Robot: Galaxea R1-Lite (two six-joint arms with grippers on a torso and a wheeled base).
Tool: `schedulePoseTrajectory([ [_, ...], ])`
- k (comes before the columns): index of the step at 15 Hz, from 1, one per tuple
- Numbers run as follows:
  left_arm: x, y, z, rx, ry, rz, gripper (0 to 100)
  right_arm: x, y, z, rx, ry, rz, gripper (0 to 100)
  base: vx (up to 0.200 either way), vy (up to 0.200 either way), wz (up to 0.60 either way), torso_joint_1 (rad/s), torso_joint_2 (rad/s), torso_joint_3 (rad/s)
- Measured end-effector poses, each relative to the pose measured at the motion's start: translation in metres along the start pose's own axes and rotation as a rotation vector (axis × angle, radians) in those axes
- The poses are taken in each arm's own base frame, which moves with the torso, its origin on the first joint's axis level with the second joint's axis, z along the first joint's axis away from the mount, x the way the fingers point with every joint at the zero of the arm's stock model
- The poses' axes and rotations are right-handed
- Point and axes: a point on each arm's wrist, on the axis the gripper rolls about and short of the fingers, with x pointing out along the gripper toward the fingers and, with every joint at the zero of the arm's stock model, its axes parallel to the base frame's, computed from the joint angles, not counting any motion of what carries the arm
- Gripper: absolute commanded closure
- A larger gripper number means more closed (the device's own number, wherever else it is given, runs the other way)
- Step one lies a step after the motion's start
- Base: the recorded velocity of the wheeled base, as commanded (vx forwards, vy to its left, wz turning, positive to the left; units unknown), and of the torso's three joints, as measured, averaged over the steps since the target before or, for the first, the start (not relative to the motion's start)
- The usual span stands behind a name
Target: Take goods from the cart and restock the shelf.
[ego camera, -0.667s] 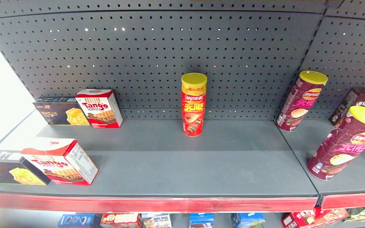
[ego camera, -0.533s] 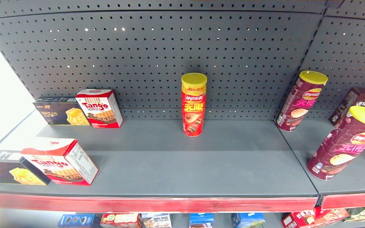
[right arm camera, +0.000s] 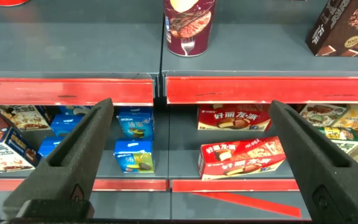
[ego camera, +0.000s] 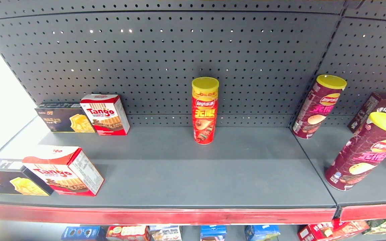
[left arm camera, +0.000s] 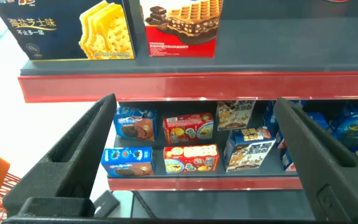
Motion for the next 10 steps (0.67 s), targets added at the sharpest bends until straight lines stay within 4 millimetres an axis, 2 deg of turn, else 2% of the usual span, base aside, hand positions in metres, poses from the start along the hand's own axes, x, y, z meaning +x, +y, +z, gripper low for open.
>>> schedulePoseTrajectory([
  [10, 0.0000, 0.0000, 0.0000, 0.000, 0.000, 0.000, 0, 0.0000, 0.0000, 0.0000, 0.001, 0.000, -0.002, 0, 0.000, 0.000, 0.60, 0.004, 0.00, 0.002],
])
